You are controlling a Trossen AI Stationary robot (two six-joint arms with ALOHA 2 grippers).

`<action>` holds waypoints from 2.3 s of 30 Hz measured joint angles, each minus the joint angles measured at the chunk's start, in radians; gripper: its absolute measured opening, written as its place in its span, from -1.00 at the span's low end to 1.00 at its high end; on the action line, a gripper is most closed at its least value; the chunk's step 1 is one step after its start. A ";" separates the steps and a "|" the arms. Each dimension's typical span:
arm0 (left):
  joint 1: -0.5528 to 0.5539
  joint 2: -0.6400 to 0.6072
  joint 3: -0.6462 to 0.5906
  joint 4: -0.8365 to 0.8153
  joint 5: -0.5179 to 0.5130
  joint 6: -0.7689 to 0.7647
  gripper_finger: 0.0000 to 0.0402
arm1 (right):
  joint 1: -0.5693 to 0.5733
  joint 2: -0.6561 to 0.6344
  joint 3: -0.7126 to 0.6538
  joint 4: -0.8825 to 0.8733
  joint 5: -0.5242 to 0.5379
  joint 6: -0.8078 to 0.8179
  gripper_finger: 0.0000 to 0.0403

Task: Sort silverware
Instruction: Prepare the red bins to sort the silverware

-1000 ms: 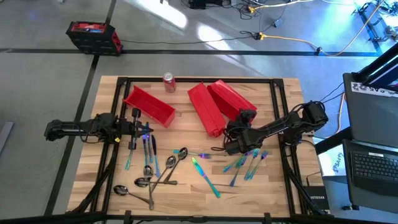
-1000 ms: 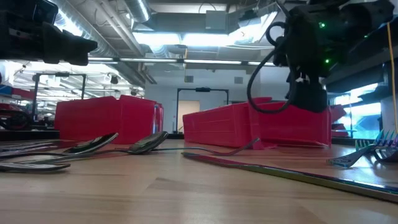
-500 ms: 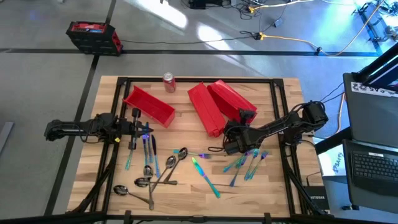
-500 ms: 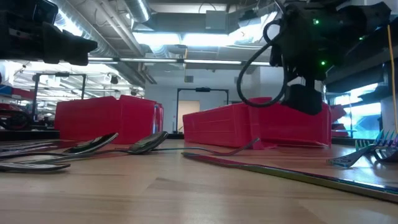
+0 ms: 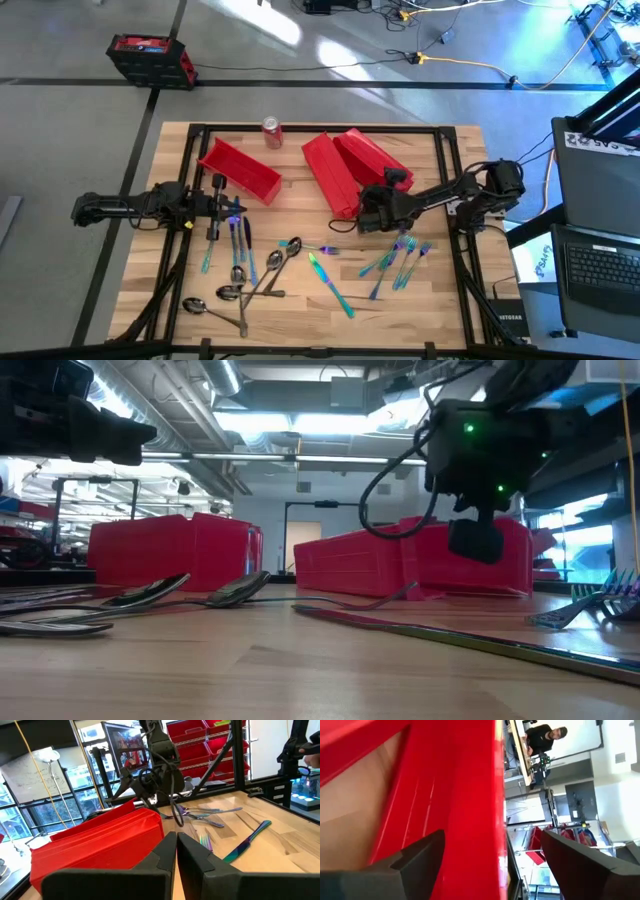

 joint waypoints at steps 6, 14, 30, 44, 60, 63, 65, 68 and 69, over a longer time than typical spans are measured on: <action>0.000 0.000 0.000 0.000 0.000 0.000 -1.00 | -0.039 0.000 -0.024 0.086 -0.007 -0.086 0.56; 0.000 0.000 0.000 0.000 0.000 0.000 -1.00 | -0.072 0.000 -0.024 0.086 -0.001 -0.158 0.34; 0.000 0.000 0.000 0.000 0.000 0.000 -1.00 | -0.143 0.000 -0.024 0.054 -0.027 -0.180 -0.51; 0.000 0.000 0.000 0.000 0.000 0.000 -1.00 | -0.142 0.000 -0.023 -0.002 -0.010 -0.179 -0.98; 0.000 0.000 0.000 0.000 0.000 0.000 -1.00 | -0.149 -0.093 -0.023 -0.120 0.005 -0.110 -1.00; 0.000 0.000 0.000 0.000 0.000 0.000 -1.00 | -0.161 -0.125 -0.023 -0.152 0.005 -0.111 -1.00; 0.000 0.000 0.000 0.000 0.000 0.000 -1.00 | -0.171 -0.147 -0.023 -0.171 -0.011 -0.110 -1.00; 0.000 0.000 0.000 0.000 0.000 0.000 -1.00 | -0.186 -0.173 -0.023 -0.198 -0.035 -0.110 -1.00; 0.000 0.000 0.000 0.000 0.000 0.000 -1.00 | -0.194 -0.177 -0.023 -0.201 -0.040 -0.110 -1.00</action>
